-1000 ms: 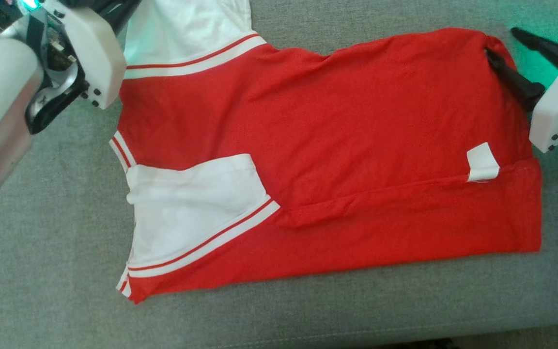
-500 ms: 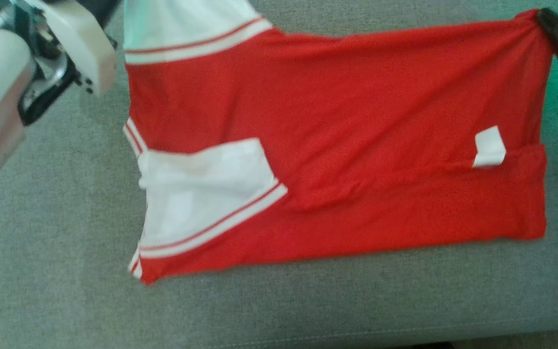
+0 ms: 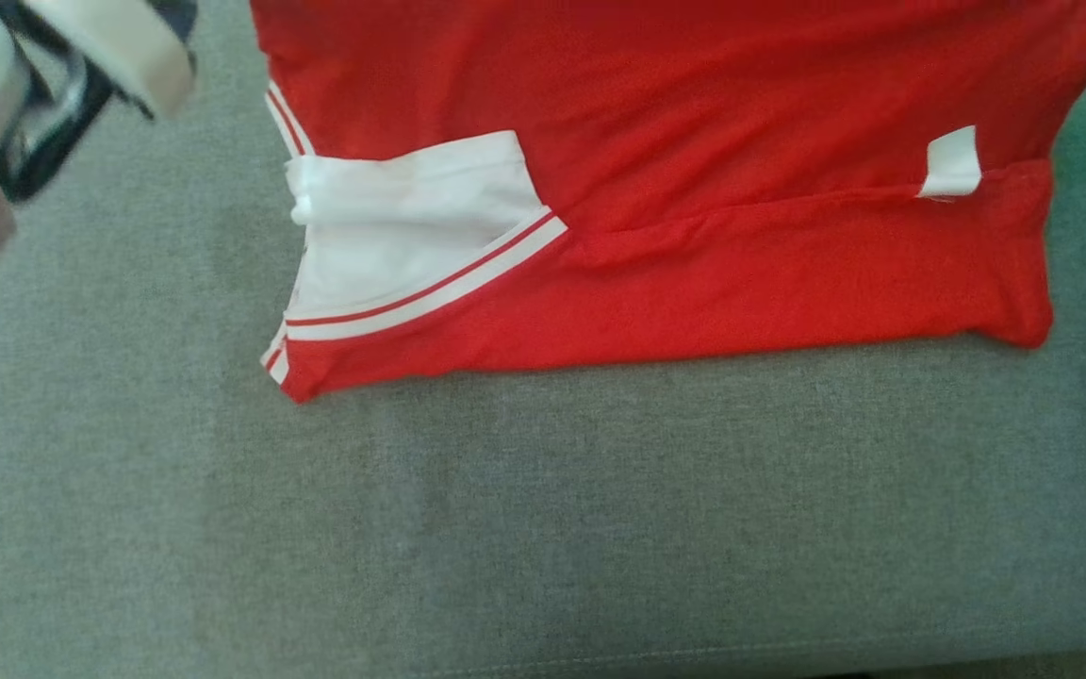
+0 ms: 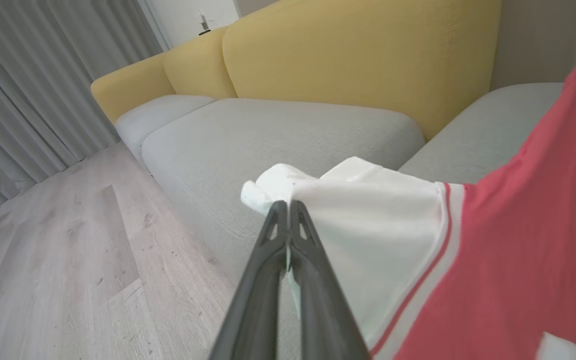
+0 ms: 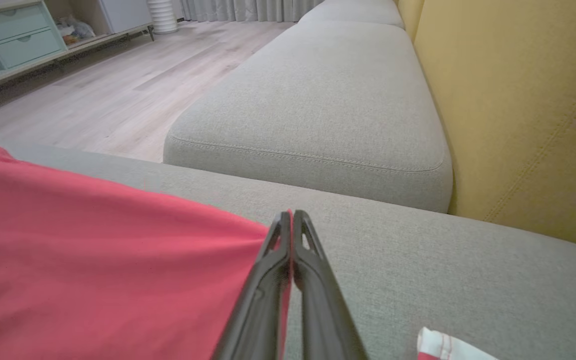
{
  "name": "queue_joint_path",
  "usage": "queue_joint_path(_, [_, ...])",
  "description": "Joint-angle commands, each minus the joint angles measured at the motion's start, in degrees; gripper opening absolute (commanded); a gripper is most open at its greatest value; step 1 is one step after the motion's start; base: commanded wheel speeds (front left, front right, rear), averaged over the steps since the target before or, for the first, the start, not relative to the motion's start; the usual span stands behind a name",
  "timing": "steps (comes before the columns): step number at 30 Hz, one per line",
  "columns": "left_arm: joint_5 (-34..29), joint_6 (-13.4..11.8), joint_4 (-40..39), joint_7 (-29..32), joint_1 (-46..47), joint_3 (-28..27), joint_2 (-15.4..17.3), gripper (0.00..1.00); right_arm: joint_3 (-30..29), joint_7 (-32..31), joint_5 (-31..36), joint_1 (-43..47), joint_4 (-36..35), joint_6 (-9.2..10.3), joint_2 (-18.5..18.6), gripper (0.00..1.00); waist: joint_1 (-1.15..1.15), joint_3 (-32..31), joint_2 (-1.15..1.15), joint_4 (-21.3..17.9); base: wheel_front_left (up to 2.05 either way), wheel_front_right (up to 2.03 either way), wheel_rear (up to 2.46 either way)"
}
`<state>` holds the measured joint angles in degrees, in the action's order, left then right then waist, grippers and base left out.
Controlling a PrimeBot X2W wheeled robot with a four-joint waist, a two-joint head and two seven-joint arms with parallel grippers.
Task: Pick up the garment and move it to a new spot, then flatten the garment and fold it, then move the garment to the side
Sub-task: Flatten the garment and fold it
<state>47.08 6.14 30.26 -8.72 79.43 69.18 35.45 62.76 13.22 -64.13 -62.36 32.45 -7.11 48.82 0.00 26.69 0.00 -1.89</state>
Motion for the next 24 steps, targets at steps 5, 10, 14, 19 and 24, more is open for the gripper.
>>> queue_joint_path(5, [0.3, -2.2, -8.0, 0.1, -6.0, 0.2, 6.8, 0.00, 0.7, 1.3, -1.3, 7.2, -1.9, -0.37, 3.8, 0.00, 0.00, -2.1, 0.00, 0.7, 0.00, 0.00, 0.00])
queue_joint_path(10, [1.3, -5.2, -15.0, 1.1, -13.0, 1.4, 10.8, 0.00, 0.6, 1.5, -1.4, 12.6, -3.0, -0.37, 5.6, 0.00, 0.00, -3.3, 0.00, 1.3, 0.00, 0.00, 0.00])
queue_joint_path(14, [1.8, -7.0, -19.6, 1.7, -17.5, 2.2, 12.8, 0.00, -0.4, 1.6, -1.7, 16.7, -3.8, -0.37, 5.8, 0.00, 0.00, -3.9, 0.00, 1.4, 0.00, 0.00, 0.00])
queue_joint_path(19, [2.3, -9.3, -23.6, 2.8, -22.6, 2.9, 14.1, 0.00, -2.0, 1.7, -1.4, 21.4, -4.7, -0.37, 5.3, 0.00, 0.00, -4.6, 0.00, 1.2, 0.00, 0.00, 0.00])
queue_joint_path(24, [3.3, -12.3, -23.7, 0.6, -26.9, 2.9, 13.1, 0.37, -4.9, 1.8, -1.2, 24.7, -3.3, -0.37, 3.1, 1.00, 0.00, -4.8, 0.00, 0.7, 0.00, 0.00, 0.00])
